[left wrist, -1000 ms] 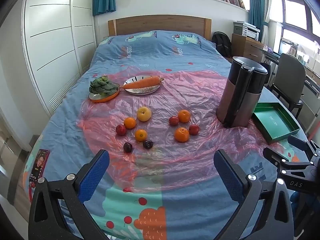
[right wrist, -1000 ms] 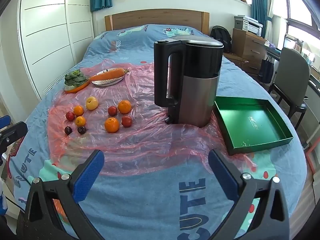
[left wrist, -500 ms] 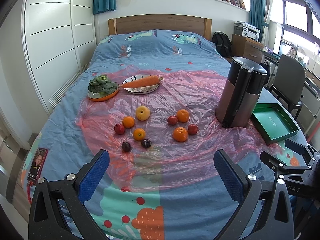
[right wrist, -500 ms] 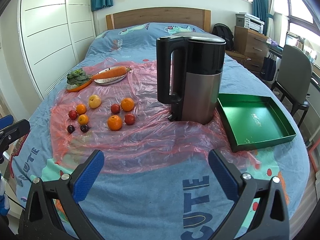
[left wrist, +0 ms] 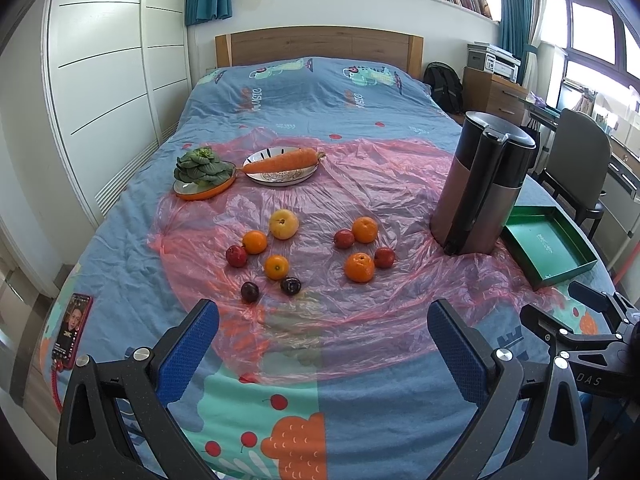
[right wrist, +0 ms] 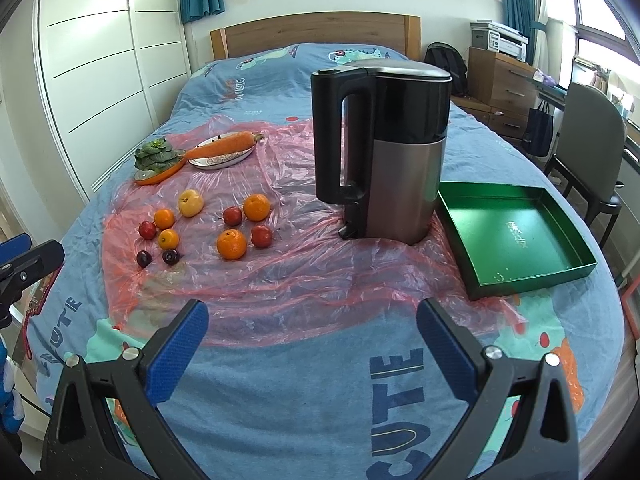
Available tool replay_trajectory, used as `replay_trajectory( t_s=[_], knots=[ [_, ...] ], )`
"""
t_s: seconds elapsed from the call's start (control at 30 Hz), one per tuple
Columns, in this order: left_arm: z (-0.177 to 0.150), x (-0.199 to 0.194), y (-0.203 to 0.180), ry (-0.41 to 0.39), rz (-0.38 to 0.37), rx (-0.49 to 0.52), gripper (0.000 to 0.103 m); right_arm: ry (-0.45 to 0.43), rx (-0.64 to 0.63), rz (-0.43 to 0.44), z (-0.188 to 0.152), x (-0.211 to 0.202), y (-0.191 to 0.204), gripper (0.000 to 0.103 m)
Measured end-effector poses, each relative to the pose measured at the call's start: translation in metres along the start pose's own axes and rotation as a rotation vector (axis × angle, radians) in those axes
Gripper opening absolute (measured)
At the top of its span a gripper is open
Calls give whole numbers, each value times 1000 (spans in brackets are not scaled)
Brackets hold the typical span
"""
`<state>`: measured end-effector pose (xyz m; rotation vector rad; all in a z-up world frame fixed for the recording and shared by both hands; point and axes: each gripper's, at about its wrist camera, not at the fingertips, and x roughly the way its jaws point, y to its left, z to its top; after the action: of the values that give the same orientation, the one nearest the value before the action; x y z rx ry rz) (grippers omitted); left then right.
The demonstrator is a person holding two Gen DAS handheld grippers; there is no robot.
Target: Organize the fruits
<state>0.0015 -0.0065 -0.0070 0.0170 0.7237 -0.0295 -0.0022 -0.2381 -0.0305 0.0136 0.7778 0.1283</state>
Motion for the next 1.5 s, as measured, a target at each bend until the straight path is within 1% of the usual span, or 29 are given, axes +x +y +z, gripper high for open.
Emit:
replay_trajectory(
  t_s=[0.37, 0.63, 1.23, 1.5],
  knots=[
    [0, 1, 0, 3, -3, -2, 102, 0, 1, 7, -1, 2, 1, 103],
    [-5, 6, -8, 7, -5, 0, 102, 1, 1, 9, -1, 2, 1, 103],
    [-12, 14, -10, 21, -15, 2, 102, 1, 3, 10, -1, 3, 1, 103],
    [-9, 14, -7, 28, -21, 0, 102, 0, 4, 10, -1, 3, 0, 103]
  ],
)
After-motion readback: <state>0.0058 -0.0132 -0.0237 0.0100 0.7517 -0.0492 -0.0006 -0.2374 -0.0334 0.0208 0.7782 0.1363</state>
